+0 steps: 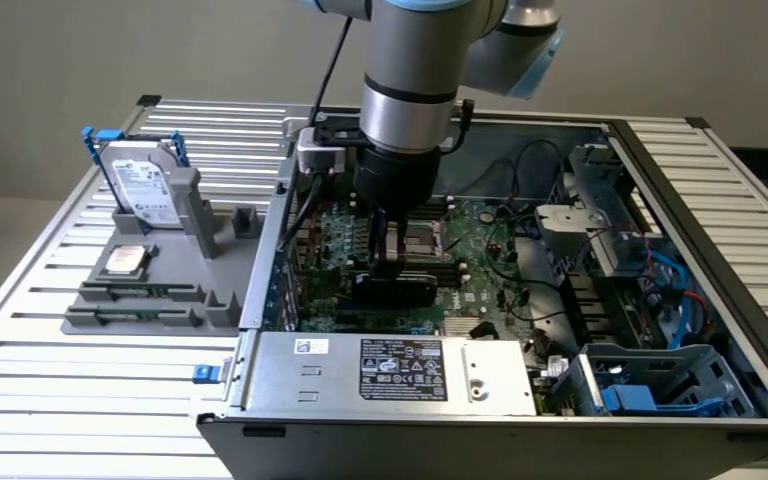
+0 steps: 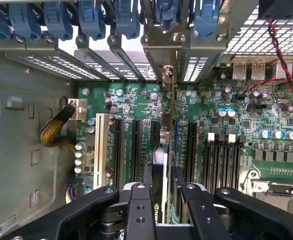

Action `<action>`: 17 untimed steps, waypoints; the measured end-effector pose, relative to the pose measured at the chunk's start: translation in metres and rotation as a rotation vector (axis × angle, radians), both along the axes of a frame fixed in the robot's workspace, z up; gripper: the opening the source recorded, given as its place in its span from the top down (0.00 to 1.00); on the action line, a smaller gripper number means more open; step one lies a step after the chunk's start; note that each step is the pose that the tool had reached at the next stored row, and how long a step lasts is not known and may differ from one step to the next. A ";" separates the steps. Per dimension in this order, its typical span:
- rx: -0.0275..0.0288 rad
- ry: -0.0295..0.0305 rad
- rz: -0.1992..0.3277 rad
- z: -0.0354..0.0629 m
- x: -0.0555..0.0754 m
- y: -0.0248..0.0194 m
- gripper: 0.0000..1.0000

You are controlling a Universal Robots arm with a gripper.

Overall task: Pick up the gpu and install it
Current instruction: 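Insert the gpu into the slot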

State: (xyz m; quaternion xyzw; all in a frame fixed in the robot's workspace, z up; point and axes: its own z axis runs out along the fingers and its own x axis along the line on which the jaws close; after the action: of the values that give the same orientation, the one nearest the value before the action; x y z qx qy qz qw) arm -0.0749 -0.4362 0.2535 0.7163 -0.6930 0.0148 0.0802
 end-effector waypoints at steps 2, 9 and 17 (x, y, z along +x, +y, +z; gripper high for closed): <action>-0.0011 0.0001 0.000 -0.0002 0.000 0.0004 0.74; -0.0031 0.0001 0.000 -0.0014 0.000 0.0005 0.74; -0.0015 0.0000 0.000 -0.0021 0.000 0.0007 0.73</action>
State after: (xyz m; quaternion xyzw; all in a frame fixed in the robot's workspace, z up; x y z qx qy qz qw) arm -0.0751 -0.4355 0.2514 0.7161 -0.6931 0.0153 0.0807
